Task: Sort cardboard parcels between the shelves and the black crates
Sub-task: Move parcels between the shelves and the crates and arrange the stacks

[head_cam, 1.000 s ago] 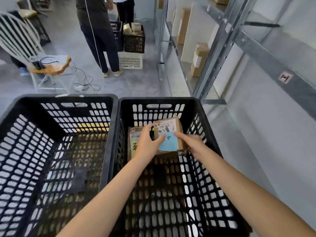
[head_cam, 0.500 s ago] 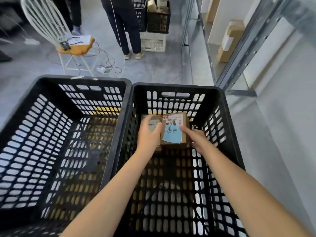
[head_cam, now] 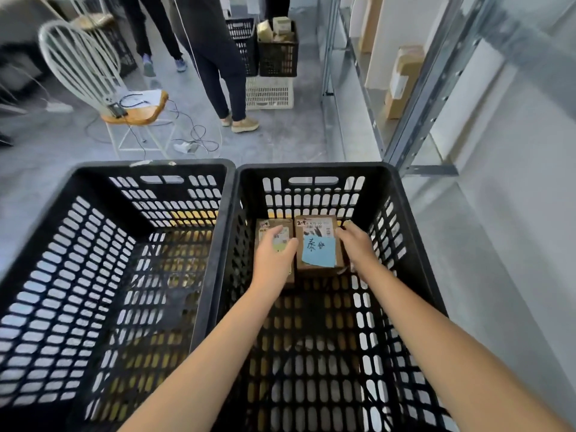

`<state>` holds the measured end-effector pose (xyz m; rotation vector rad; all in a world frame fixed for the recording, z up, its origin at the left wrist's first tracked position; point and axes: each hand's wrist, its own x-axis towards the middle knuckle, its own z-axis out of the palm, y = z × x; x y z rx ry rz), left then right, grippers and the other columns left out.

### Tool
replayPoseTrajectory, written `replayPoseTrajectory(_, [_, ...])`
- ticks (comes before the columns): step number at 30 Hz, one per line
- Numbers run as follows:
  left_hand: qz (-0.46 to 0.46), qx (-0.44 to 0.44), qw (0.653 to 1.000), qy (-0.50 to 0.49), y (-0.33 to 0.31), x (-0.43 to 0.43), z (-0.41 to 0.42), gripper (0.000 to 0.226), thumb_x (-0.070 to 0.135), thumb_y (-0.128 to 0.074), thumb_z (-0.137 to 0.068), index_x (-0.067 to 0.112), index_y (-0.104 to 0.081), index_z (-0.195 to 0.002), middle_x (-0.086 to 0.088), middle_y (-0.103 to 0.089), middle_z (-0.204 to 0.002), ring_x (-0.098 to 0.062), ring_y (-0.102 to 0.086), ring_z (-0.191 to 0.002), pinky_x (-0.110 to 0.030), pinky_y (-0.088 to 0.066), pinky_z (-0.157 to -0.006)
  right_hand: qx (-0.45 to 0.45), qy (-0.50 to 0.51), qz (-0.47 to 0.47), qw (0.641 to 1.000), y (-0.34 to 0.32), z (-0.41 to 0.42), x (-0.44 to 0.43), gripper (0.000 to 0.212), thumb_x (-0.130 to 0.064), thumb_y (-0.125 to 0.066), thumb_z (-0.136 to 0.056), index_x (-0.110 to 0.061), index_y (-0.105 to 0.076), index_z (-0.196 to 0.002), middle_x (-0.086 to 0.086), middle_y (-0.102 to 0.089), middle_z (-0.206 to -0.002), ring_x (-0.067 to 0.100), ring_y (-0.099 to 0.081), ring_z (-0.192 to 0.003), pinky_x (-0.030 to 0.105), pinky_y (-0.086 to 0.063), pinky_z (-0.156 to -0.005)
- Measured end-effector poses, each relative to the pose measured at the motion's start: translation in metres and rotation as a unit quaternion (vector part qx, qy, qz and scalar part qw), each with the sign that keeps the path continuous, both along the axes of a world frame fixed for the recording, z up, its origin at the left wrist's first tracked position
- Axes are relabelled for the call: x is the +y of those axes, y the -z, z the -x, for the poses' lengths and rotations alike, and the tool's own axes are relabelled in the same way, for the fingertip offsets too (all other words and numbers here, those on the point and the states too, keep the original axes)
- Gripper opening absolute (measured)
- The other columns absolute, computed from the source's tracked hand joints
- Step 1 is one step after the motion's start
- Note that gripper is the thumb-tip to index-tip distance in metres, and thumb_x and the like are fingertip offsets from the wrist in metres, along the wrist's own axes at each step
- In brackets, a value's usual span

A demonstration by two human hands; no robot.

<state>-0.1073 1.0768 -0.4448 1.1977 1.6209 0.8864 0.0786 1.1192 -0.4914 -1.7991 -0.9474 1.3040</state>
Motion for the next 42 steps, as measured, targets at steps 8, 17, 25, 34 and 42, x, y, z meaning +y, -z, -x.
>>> replayPoseTrajectory(8, [-0.046, 0.007, 0.995, 0.091, -0.030, 0.005, 0.003, 0.051, 0.028, -0.063, -0.097, 0.025, -0.046, -0.144, 0.003, -0.047, -0.149, 0.000, -0.046, -0.114, 0.008, -0.038, -0.061, -0.253, -0.136, -0.079, 0.955, -0.079, -0.010, -0.034, 0.057, -0.034, -0.049, -0.102, -0.018, -0.032, -0.154, 0.004, -0.036, -0.158, 0.020, -0.034, -0.144, 0.038, -0.031, -0.115])
replayPoseTrajectory(17, [-0.179, 0.150, 0.939, 0.253, -0.065, -0.035, 0.035, 0.063, 0.030, -0.067, -0.094, 0.023, -0.038, -0.149, 0.007, -0.040, -0.155, 0.001, -0.032, -0.137, -0.017, -0.025, -0.108, -0.402, -0.218, -0.152, 0.876, -0.149, 0.001, -0.077, 0.059, -0.034, -0.049, -0.102, -0.018, -0.028, -0.155, 0.002, -0.030, -0.161, 0.020, -0.027, -0.148, 0.041, -0.026, -0.118])
replayPoseTrajectory(25, [-0.231, 0.153, 0.936, 0.216, -0.101, -0.092, 0.032, 0.063, 0.031, -0.065, -0.095, 0.018, -0.037, -0.150, 0.003, -0.039, -0.155, -0.011, -0.032, -0.144, -0.020, -0.022, -0.111, -0.473, -0.216, -0.211, 0.828, -0.203, -0.013, -0.154, 0.057, -0.032, -0.047, -0.103, -0.016, -0.029, -0.154, 0.006, -0.033, -0.158, 0.021, -0.027, -0.147, 0.034, -0.022, -0.116])
replayPoseTrajectory(34, [-0.247, 0.132, 0.924, 0.260, -0.141, -0.204, 0.007, 0.067, 0.043, -0.063, -0.093, 0.022, -0.036, -0.150, 0.005, -0.038, -0.155, -0.009, -0.033, -0.141, -0.026, -0.028, -0.115, -0.496, -0.171, -0.230, 0.820, -0.218, -0.029, -0.262, 0.059, -0.038, -0.050, -0.100, -0.016, -0.032, -0.152, 0.006, -0.031, -0.158, 0.027, -0.021, -0.148, 0.046, -0.021, -0.121])
replayPoseTrajectory(42, [-0.283, 0.172, 0.896, 0.296, -0.169, -0.267, 0.004, 0.069, 0.047, -0.062, -0.093, 0.021, -0.034, -0.151, 0.005, -0.036, -0.157, -0.012, -0.032, -0.144, -0.036, -0.029, -0.120, -0.497, -0.136, -0.239, 0.823, -0.242, -0.021, -0.347, 0.062, -0.038, -0.047, -0.101, -0.017, -0.025, -0.155, 0.005, -0.019, -0.164, 0.027, -0.005, -0.153, 0.042, -0.007, -0.124])
